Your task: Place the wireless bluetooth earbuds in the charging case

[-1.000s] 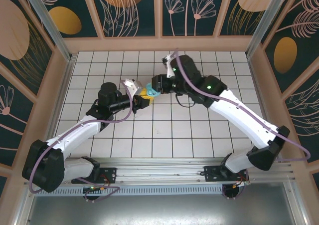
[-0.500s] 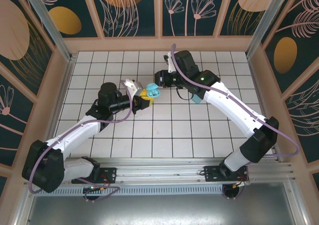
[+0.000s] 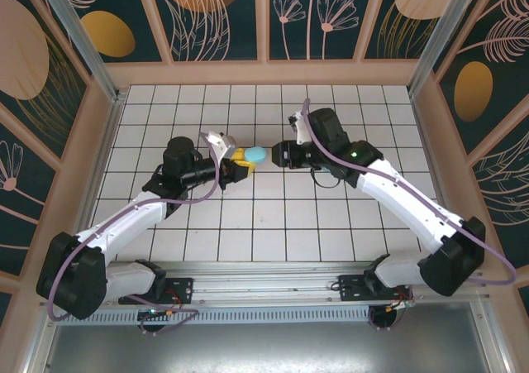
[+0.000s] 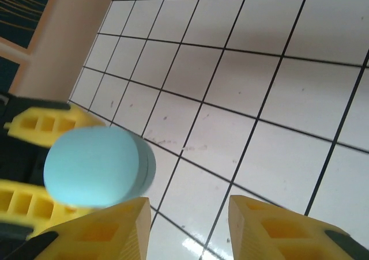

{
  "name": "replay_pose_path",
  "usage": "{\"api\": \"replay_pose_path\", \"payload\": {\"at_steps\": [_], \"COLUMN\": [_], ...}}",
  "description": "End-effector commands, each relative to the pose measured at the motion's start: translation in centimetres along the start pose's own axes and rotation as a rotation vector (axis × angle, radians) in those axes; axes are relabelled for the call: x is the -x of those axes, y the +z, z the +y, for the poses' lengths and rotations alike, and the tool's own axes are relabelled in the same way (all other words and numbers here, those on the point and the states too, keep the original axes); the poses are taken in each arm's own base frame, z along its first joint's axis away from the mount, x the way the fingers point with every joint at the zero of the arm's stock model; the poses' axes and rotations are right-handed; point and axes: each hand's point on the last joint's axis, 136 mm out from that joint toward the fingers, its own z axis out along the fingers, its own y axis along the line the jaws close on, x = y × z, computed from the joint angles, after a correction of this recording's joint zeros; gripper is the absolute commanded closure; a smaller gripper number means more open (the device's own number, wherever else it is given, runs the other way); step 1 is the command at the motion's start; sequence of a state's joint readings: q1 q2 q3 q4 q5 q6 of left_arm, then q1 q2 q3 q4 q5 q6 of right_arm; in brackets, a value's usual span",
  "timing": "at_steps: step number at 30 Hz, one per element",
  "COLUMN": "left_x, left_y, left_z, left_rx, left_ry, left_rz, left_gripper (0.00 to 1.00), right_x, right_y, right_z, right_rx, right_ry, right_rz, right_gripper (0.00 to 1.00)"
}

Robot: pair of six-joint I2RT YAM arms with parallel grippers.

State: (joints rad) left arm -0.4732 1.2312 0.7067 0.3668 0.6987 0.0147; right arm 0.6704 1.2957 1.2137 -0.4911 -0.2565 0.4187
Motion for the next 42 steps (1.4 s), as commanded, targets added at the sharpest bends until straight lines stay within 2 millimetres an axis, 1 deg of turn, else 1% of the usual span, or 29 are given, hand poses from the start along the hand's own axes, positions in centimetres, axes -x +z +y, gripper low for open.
{"api": "replay_pose_path", "payload": {"at_steps": [1,3,6,9,15,23,26,28,32,34,37,42], "left_x": [2.6,2.9,3.3,3.7,4.3,5.0,5.1,5.1,4.9,4.7,4.6,4.3], "left_y": [-0.2,-0.3,-0.4,-0.6,-0.8,-0.9,-0.9,-0.8,-0.8,-0.8,-0.9,-1.2], "left_z": [-0.9,-1.0,-1.4,-1.8,-2.5,-2.9,-2.9,-2.8,-2.7,-2.5,-2.4,-2.2], "left_rx": [-0.036,-0.043,-0.059,-0.078,-0.116,-0.139,-0.142,-0.142,-0.137,-0.126,-0.111,-0.080], "left_ry": [0.036,0.033,0.023,0.014,-0.009,-0.021,-0.025,-0.027,-0.028,-0.031,-0.025,-0.013], "left_rz": [-0.072,-0.080,-0.093,-0.110,-0.141,-0.163,-0.169,-0.168,-0.161,-0.156,-0.156,-0.149], "left_gripper": [0.78,0.78,0.78,0.78,0.78,0.78,0.78,0.78,0.78,0.75,0.68,0.46], "right_x": [1.7,2.0,2.4,2.5,2.3,1.7,1.3,1.2,1.4,1.6,2.0,3.1], "right_y": [-2.3,-2.8,-2.9,-2.6,-1.4,-0.1,0.4,0.6,0.7,0.7,0.5,0.0], "right_z": [0.8,1.0,2.1,3.4,4.7,6.0,6.7,7.0,7.0,6.9,6.9,6.2], "right_rx": [0.067,0.110,0.215,0.317,0.448,0.532,0.564,0.577,0.577,0.580,0.594,0.605], "right_ry": [0.047,0.080,0.129,0.169,0.234,0.273,0.279,0.278,0.287,0.294,0.312,0.353], "right_rz": [-0.113,-0.141,-0.162,-0.157,-0.115,-0.044,-0.011,0.003,0.001,-0.005,-0.017,-0.058], "right_gripper": [0.57,0.52,0.43,0.39,0.36,0.35,0.38,0.42,0.57,0.64,0.72,0.78]}}
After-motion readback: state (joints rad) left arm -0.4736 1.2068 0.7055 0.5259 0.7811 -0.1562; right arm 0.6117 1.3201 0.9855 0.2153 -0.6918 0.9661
